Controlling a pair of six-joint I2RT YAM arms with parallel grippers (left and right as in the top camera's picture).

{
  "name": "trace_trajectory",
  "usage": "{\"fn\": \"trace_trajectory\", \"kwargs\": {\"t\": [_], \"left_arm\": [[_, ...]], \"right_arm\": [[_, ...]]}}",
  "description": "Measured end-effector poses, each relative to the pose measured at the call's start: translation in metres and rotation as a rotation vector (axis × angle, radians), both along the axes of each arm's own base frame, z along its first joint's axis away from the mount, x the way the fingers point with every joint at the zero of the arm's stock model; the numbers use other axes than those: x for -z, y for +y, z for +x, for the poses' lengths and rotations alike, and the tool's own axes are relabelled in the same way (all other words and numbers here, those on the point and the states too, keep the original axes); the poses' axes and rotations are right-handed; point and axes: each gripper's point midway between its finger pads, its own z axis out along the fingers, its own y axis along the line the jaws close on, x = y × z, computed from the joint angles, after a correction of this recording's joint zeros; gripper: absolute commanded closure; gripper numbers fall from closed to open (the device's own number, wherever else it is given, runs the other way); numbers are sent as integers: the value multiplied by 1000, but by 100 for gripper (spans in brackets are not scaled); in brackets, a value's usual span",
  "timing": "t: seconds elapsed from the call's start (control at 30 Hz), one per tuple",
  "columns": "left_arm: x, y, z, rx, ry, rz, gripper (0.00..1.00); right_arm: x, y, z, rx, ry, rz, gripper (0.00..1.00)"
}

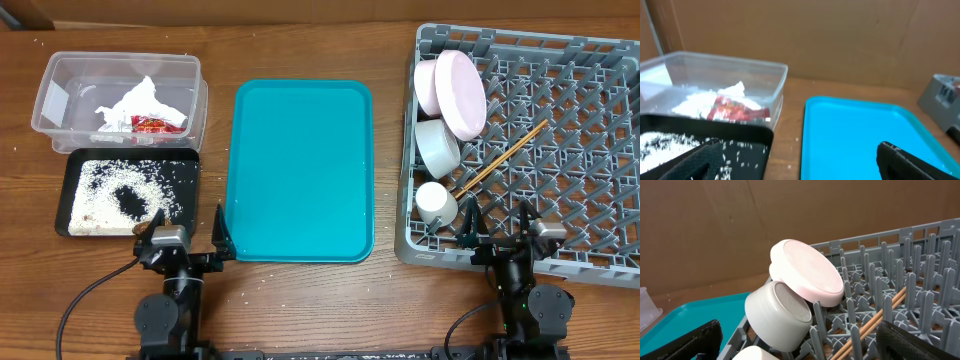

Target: Sort waste into correct bins and load items into the dishwasher

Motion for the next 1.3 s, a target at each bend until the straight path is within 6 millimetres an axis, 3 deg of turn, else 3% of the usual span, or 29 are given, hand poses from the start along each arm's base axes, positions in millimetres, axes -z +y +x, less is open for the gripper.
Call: {"fn": "trace_trajectory", "kwargs": {"t": [0.13,1.3], "left_arm": [[15,1,1,-7,36,-2,0],[15,2,1,-10,34,-1,0]], "right_arm": [[0,0,0,-1,0,0,0],[0,0,0,0,0,0,0]]}}
